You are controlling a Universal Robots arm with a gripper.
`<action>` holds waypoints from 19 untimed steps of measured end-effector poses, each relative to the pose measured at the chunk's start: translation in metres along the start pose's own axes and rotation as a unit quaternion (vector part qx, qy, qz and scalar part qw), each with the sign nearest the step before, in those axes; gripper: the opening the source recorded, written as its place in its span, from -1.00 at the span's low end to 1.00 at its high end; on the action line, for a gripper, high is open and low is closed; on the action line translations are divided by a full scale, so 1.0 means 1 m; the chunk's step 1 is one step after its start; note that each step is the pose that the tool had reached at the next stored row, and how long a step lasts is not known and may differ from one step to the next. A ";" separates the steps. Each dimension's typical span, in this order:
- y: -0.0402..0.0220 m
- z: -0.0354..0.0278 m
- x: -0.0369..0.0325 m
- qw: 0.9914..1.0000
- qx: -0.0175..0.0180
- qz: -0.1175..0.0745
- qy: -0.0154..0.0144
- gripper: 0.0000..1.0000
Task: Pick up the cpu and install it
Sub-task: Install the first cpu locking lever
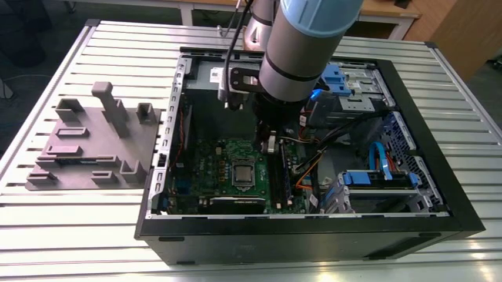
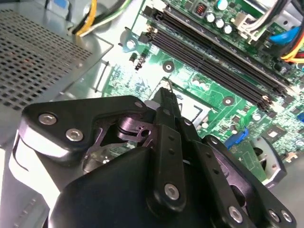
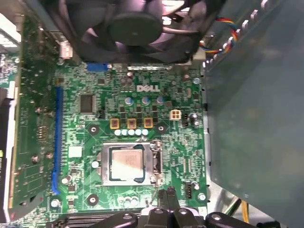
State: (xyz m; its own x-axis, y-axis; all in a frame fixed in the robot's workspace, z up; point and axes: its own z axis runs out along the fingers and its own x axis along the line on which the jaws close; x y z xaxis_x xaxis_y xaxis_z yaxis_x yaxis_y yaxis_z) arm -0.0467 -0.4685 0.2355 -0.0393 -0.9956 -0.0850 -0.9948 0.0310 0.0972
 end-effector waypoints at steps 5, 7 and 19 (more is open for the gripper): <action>0.0004 -0.0002 0.0042 1.000 0.000 -0.005 0.001 -0.80; 0.0003 -0.0003 0.0052 1.000 0.000 -0.005 0.001 -0.80; 0.0001 -0.0006 0.0111 1.000 0.000 -0.007 0.004 -0.80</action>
State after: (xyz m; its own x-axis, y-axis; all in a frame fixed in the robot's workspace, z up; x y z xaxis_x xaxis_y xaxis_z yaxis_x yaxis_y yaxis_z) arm -0.0472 -0.4796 0.2351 -0.0240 -0.9966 -0.0788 -0.9952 0.0163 0.0969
